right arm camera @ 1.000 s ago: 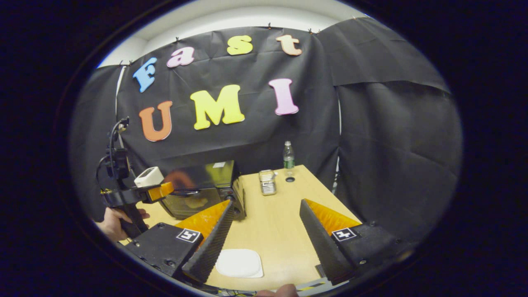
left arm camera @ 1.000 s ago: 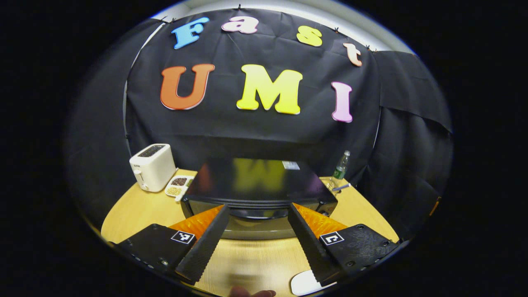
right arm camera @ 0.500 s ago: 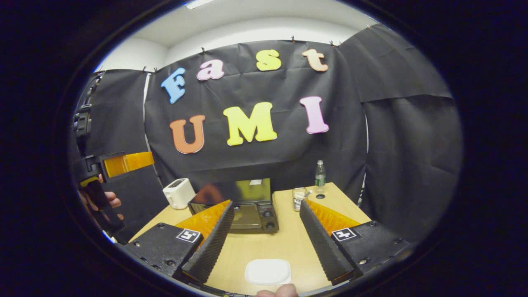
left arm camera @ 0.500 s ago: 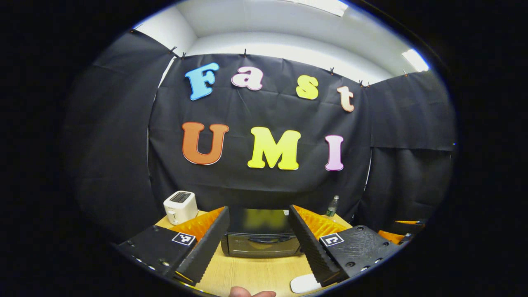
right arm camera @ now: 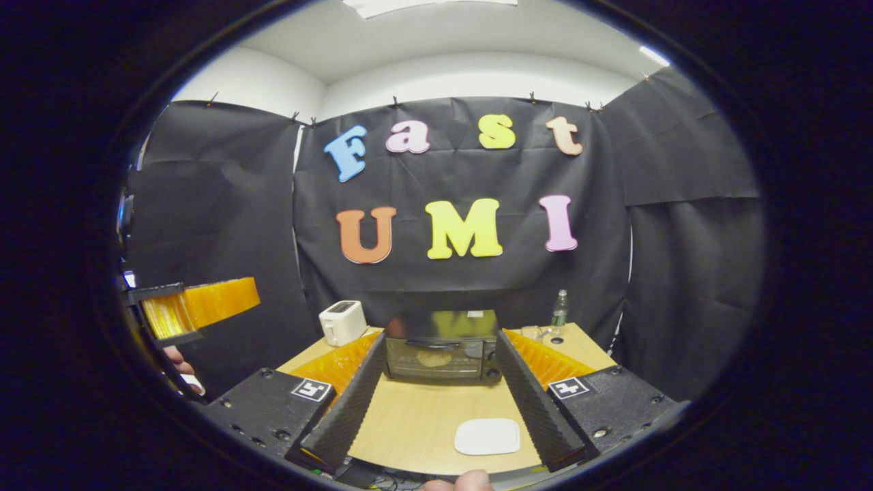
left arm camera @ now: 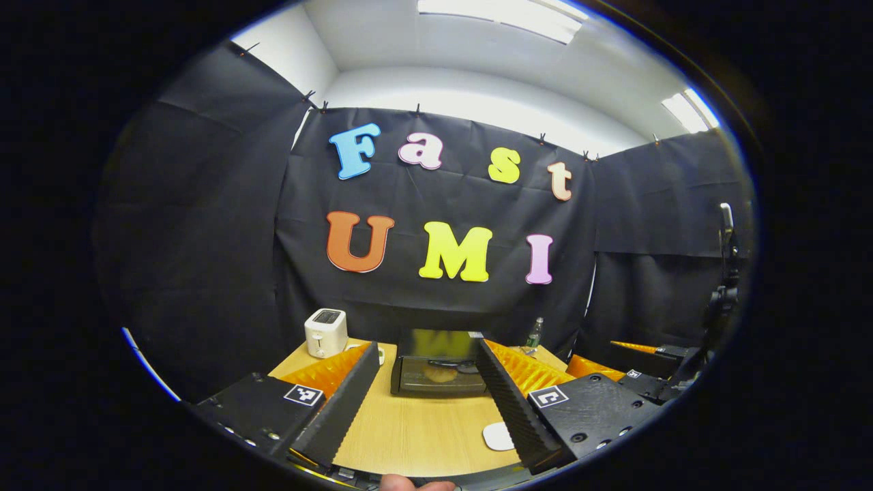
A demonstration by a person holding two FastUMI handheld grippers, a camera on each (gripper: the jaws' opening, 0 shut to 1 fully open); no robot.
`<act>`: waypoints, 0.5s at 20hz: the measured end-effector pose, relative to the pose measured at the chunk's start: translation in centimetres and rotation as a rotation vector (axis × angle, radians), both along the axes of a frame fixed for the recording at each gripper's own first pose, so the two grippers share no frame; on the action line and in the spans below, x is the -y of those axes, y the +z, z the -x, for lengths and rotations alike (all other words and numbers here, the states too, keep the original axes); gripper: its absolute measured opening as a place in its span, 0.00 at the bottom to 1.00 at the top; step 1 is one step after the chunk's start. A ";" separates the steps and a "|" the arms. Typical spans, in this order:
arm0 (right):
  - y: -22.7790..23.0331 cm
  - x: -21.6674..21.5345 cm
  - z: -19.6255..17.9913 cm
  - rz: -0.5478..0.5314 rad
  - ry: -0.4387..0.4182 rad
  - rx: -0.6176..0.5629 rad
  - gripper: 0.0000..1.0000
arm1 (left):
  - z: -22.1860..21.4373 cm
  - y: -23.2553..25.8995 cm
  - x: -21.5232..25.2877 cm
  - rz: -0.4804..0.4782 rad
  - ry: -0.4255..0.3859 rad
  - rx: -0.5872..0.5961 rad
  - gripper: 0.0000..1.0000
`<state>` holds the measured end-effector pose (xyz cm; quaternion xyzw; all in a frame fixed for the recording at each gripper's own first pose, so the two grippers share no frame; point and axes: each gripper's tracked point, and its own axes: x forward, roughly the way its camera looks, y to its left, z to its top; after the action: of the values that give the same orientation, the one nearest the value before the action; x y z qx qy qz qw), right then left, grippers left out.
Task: Open the electric oven with the left hand, put the food in, and close the electric oven.
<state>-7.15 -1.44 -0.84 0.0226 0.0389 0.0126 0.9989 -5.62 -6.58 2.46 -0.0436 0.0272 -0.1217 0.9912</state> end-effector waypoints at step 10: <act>-0.8 -3.3 4.1 0.003 0.034 0.016 1.00 | 3.9 -1.7 -1.5 0.024 0.009 -0.014 0.94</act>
<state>-11.26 1.82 -1.69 0.0205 0.0311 0.0299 0.9989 -9.57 -5.04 0.78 -0.0566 0.0324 -0.1174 0.9909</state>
